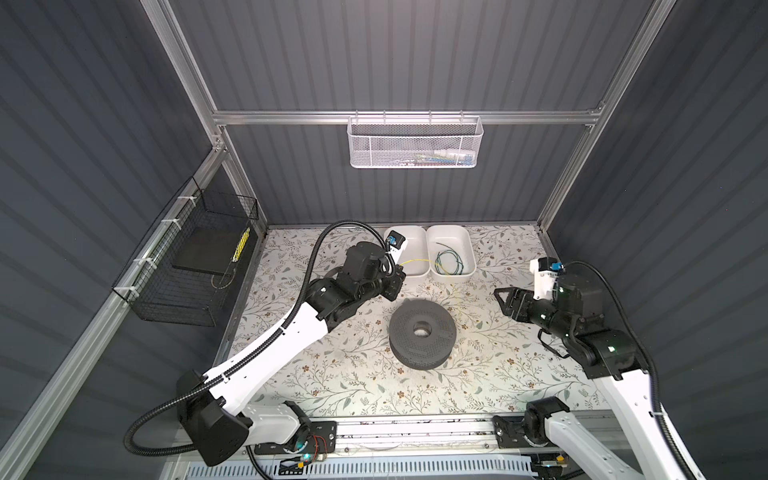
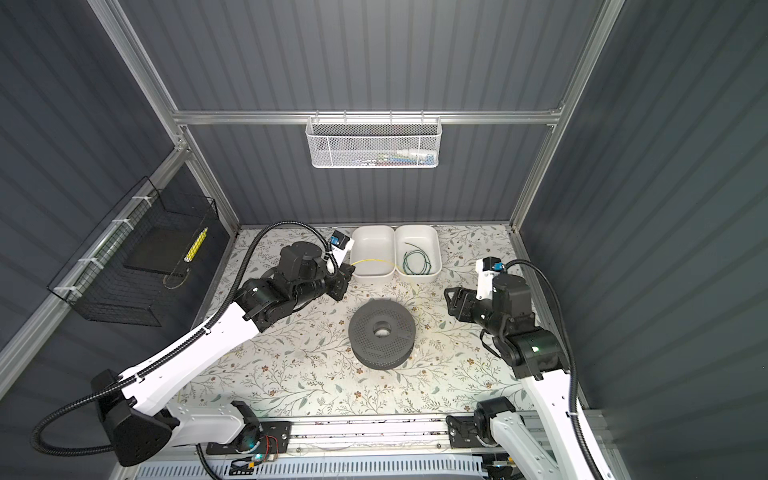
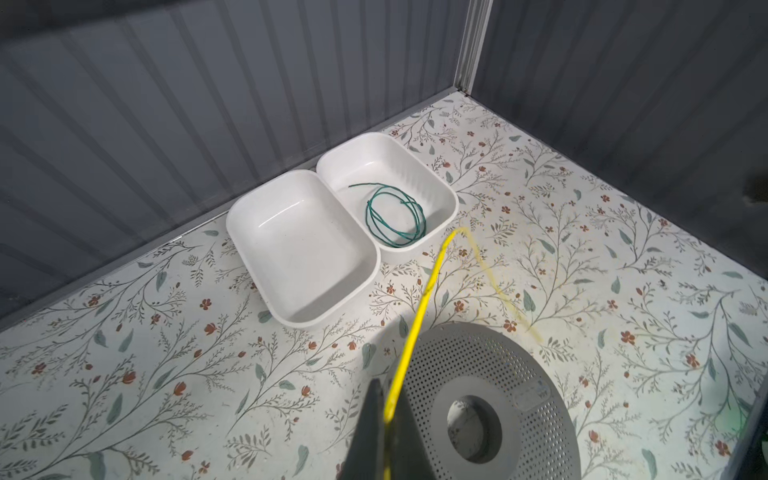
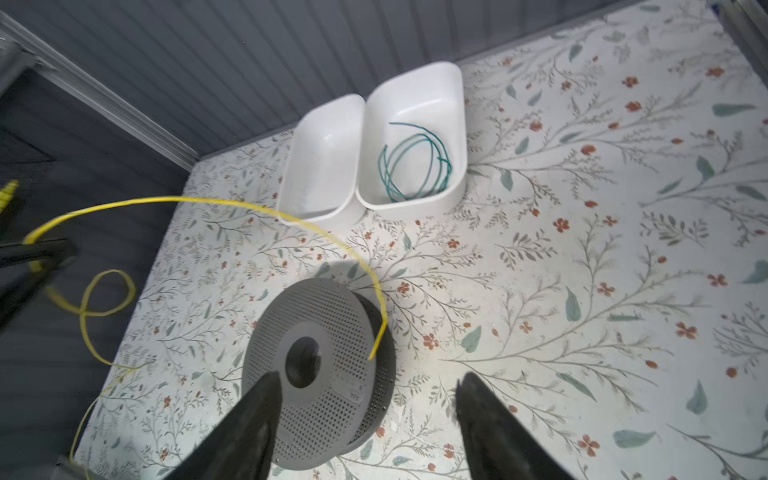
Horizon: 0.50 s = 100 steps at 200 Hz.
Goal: Wrap the cables
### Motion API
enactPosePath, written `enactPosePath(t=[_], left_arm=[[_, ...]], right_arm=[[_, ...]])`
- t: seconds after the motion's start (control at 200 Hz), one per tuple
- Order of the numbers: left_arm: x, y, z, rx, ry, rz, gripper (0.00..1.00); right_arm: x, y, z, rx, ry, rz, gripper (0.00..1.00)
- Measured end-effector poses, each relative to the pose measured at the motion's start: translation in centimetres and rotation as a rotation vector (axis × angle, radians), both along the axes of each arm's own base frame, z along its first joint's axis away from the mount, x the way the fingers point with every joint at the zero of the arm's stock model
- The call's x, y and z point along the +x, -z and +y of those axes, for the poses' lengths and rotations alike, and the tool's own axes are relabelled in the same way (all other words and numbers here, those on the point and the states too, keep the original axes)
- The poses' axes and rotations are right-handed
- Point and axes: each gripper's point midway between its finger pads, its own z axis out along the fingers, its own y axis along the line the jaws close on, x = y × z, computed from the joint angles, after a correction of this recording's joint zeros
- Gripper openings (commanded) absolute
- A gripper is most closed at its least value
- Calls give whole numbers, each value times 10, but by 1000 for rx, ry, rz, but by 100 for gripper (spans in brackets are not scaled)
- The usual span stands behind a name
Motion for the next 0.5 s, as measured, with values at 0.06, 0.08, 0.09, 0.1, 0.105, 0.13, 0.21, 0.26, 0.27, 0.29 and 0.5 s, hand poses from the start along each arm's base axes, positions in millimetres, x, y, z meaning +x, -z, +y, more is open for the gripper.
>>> enactPosePath(t=[0.06,0.08,0.09,0.1,0.105,0.13,0.21,0.26,0.27,0.29,0.5], left_arm=[[5,-3,-6,-38,-9,-1,0],[6,-3,-8,-49,-10,1,0],[7,-3,-9,-56,-9,1,0],[8,-3,-11,-62,-8,4,0],[8,-3,-11,-64,-8,5,0],[9,-3,-15,-76,-2,12,0],[13,1,-27,-111,17,31,0],[12,5,-35,-125,35,43,0],[12,6,-37,-126,39,46,0],[12,7,-40,-132,45,49,0],[-4,5,-75,-177,134,41,0]], right_arm=[[-5,-12,5,71,-4,-15,69],[-6,-16,8,106,-5,-16,69],[-6,-18,9,121,-6,-16,69],[-6,-19,10,136,-4,-13,69],[-6,-19,10,142,-4,-13,69],[-6,-22,13,185,-1,-6,69],[1,-27,24,338,19,21,69],[5,-27,33,426,27,49,69],[6,-27,35,440,29,55,69],[9,-27,39,472,33,64,69],[42,-23,91,700,48,176,71]])
